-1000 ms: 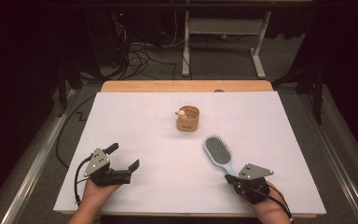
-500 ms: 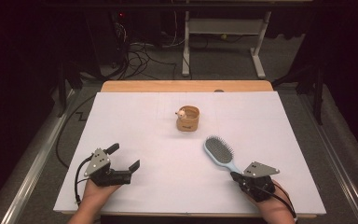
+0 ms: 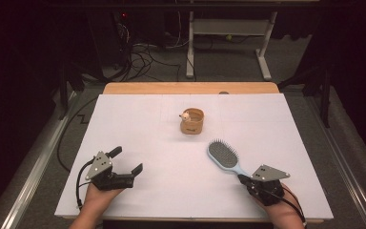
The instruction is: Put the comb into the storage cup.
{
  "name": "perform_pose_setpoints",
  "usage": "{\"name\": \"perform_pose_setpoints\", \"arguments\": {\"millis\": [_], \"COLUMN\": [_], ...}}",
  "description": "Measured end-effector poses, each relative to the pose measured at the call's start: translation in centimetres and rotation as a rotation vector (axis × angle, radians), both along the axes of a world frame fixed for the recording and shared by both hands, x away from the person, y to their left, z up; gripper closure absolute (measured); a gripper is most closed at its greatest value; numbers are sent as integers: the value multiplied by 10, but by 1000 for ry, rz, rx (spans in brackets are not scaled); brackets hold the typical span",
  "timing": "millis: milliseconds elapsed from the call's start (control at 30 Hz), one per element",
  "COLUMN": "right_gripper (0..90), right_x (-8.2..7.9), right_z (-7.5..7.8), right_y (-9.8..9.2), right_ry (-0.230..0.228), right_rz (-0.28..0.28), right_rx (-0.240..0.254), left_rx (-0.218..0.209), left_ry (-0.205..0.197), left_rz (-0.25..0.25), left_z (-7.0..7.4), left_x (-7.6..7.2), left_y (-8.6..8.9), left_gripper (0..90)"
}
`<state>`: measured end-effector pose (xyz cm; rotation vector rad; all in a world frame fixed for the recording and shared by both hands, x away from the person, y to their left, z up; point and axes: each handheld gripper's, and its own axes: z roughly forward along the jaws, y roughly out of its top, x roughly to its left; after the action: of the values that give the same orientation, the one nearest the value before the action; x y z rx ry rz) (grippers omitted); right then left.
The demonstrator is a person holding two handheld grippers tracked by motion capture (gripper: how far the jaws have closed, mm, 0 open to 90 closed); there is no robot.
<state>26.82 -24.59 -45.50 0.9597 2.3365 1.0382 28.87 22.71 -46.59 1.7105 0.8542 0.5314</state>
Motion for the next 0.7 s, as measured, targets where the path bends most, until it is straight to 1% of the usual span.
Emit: {"name": "perform_pose_setpoints", "arguments": {"millis": [33, 100, 133, 200, 233, 267, 300, 367, 467, 600, 700], "right_gripper": [900, 900, 900, 899, 891, 874, 874, 853, 784, 647, 531], "right_x": [-1, -3, -3, -4, -4, -3, -3, -2, 1, 3, 6], "right_z": [3, 9, 9, 11, 11, 11, 11, 10, 7, 4, 4], "right_y": [-1, -6, -6, -11, -13, -19, -19, -24, -30, -35, -38], "right_ry": [-12, -66, -66, -94, -105, -121, -121, -129, -121, -114, -96], "right_rz": [-5, -19, -19, -48, -64, -99, -99, -140, -180, -214, -227], "right_rx": [32, 103, 103, 136, 149, 177, 177, 197, 213, 229, 255], "left_rx": [0, -1, -1, 0, -1, 0, 0, -2, 2, 4, 7], "left_ry": [0, 1, 0, 0, 0, -1, -1, 1, 6, 1, -1], "left_rz": [3, 4, 4, 4, 4, 6, 7, 4, -5, -6, -6], "left_z": [0, 0, 0, 1, 1, 1, 1, 1, 0, 0, -1], "left_x": [0, 0, 0, 0, 0, 0, 0, 1, 1, 0, 0], "left_y": [0, 0, 0, 0, 0, 0, 1, 0, 0, -2, -2], "left_gripper": [8, 8, 8, 7, 7, 7, 7, 7, 7, 9, 14]}}
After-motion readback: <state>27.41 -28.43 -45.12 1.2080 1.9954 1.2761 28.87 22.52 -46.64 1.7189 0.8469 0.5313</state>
